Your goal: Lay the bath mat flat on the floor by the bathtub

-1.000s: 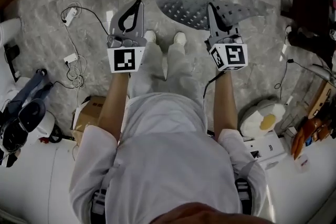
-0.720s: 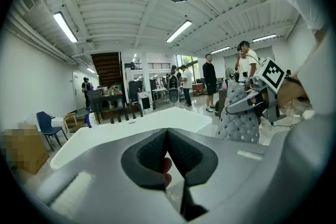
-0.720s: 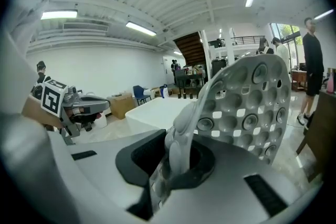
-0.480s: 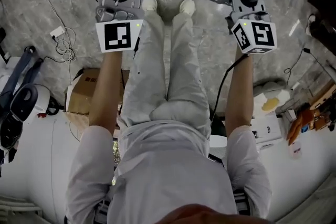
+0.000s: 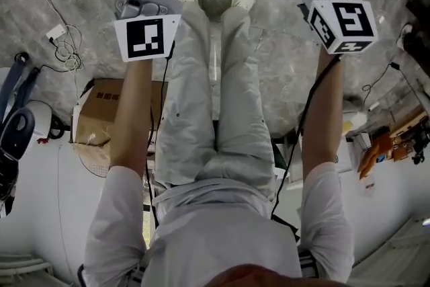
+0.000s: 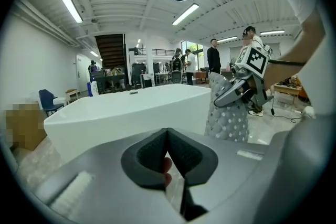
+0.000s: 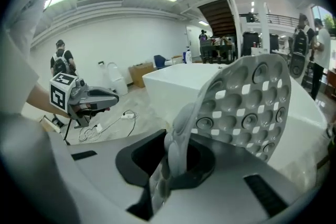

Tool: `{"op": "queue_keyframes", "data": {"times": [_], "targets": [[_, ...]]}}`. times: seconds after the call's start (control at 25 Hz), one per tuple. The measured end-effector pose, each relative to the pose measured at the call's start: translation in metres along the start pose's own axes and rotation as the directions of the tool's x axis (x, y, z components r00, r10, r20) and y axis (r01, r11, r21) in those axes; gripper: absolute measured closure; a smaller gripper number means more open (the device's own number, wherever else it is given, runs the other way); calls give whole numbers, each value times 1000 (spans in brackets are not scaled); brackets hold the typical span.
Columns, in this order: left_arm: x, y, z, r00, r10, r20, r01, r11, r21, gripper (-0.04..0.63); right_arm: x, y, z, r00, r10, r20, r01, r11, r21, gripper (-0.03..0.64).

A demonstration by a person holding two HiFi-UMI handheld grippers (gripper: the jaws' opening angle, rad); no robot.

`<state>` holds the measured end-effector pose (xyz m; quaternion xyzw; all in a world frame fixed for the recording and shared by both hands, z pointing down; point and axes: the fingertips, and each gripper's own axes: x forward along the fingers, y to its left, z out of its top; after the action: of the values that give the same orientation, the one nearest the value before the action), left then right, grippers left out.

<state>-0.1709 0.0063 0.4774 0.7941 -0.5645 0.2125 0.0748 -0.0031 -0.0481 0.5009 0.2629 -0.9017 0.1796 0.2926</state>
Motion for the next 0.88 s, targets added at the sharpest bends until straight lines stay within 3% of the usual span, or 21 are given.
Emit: {"op": "queue_keyframes", "data": {"times": [0.2,0.48,0.68,0.88], "targets": [[-11,20,-26,999,25,-27,-25,1000,-4,597,61,51,24,984,169,-56,-174,979,-103,591],[-27,62,-58,993,105,-44,-109,991,-80,597,102,114,58,924,380,-32,-379,908,-180,591],[-16,64,-81,994,89,-62,-94,993,-78,597,136,95,-11,913,368,-178,-398,898,-188,591],[0,56,-106,994,55,-93,-62,995,-78,597,156,59,-91,910,265,-320,-322,936,-141,592]]}}
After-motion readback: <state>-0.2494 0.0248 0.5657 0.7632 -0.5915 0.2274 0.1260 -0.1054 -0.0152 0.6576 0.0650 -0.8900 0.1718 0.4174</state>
